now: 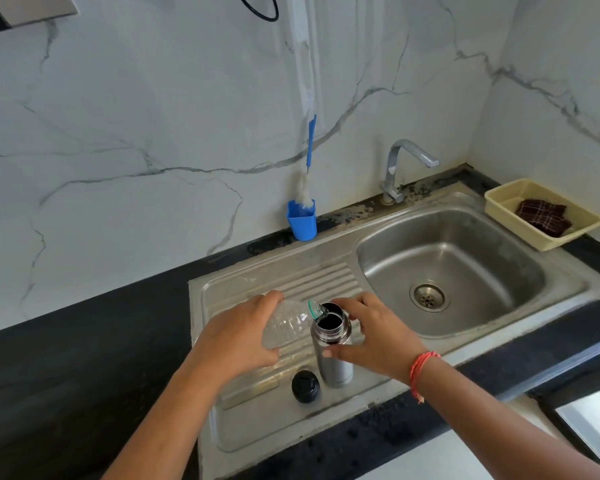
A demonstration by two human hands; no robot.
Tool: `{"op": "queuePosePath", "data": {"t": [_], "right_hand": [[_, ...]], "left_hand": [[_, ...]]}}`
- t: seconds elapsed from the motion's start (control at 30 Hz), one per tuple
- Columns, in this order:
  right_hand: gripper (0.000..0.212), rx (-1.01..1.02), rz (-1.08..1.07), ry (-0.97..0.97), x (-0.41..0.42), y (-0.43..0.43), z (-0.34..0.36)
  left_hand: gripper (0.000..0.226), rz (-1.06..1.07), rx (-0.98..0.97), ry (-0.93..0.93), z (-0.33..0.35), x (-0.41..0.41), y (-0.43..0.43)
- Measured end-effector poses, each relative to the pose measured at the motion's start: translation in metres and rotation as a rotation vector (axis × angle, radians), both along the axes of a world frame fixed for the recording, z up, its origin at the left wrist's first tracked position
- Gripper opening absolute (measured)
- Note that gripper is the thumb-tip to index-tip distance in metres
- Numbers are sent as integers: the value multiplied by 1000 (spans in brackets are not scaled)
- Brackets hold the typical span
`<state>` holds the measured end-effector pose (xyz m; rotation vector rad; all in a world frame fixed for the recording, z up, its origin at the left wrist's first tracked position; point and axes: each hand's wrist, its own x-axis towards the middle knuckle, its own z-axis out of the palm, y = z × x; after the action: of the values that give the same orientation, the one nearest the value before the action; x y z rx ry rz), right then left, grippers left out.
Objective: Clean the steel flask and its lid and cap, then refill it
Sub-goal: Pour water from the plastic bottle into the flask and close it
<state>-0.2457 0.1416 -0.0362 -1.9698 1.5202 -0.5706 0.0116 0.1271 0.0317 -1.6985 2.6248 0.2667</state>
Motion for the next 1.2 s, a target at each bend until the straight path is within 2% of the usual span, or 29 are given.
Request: {"op": "queuePosePath", "data": {"t": [0.77,1.2], "right_hand": [[78,-22,12,-3,-2,-4,-7],[82,-16,14,13,-2,-4,-5]], "left_hand": [[79,-98,-132,-122,11,-4,-10],[81,-113,-178,-175,14,0,-13]]}}
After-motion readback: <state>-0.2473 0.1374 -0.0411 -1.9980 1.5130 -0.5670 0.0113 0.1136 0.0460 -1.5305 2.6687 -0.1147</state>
